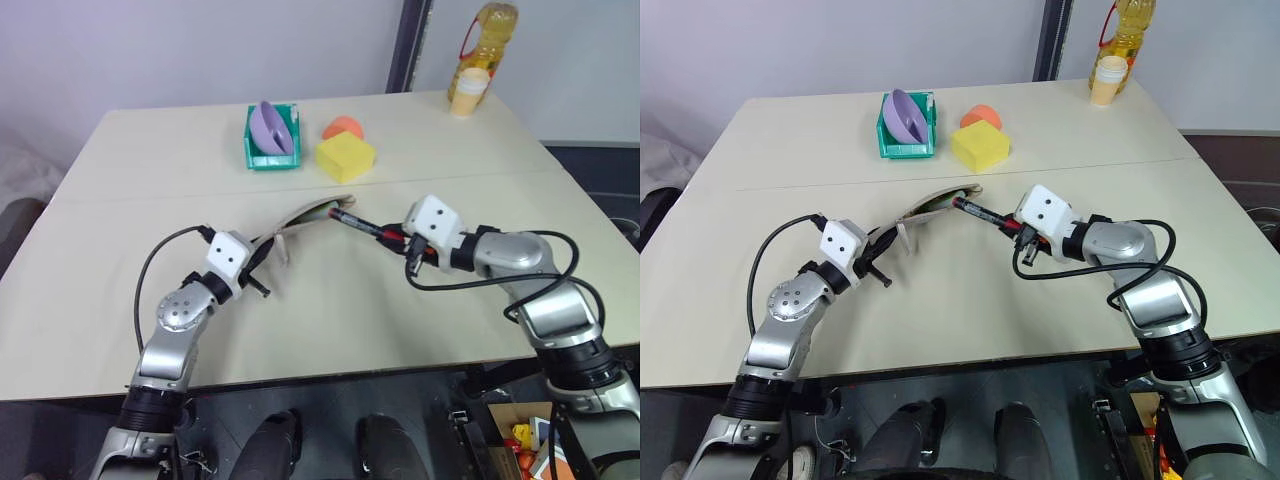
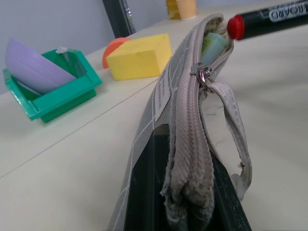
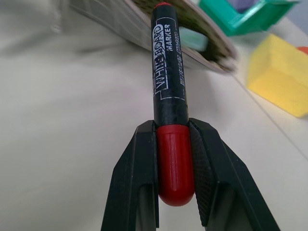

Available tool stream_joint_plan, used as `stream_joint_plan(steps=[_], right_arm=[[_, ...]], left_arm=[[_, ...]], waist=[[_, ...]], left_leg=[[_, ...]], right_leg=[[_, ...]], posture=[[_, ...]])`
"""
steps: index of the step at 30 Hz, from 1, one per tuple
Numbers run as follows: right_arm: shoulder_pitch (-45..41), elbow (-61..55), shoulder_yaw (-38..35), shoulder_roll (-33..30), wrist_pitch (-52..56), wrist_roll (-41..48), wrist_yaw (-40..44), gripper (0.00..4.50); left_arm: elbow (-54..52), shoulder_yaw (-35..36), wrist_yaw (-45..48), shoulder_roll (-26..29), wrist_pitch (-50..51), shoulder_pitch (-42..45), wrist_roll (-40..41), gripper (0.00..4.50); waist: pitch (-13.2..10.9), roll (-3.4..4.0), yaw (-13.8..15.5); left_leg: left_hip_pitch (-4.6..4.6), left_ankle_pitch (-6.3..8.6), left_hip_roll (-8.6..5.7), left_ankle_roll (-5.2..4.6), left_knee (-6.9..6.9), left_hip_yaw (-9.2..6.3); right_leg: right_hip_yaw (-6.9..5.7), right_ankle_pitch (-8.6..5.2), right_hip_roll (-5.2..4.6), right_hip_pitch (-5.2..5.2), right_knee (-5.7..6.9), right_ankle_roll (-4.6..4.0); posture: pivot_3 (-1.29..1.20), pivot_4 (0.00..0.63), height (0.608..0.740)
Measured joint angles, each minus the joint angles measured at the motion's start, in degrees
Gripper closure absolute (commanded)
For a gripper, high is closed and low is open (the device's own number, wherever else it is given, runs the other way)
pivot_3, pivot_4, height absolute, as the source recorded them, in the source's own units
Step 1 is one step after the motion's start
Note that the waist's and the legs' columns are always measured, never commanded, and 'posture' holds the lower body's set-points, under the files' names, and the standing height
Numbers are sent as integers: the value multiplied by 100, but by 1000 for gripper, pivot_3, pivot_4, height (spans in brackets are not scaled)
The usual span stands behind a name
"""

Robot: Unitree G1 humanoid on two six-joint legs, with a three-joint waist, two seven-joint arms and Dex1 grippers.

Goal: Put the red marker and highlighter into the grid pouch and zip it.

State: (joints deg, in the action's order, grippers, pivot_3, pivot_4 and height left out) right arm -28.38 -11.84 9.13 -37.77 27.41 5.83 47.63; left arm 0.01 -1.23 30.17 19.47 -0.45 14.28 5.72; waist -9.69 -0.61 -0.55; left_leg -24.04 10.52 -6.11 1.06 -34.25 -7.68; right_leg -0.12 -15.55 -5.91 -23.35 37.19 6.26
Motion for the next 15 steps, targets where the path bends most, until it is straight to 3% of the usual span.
stream_joint_plan(steps=[15], right_arm=[[-458,-25,688,-182,-50,-592,110,4123]], left_arm=[[-79,-280,344,121,-190,-123,-83,4500]], waist=[[0,0,-2]], left_leg=[[0,0,0,0,0,0]], right_leg=[[0,0,1,-1,0,0]], posture=[[0,150,740]])
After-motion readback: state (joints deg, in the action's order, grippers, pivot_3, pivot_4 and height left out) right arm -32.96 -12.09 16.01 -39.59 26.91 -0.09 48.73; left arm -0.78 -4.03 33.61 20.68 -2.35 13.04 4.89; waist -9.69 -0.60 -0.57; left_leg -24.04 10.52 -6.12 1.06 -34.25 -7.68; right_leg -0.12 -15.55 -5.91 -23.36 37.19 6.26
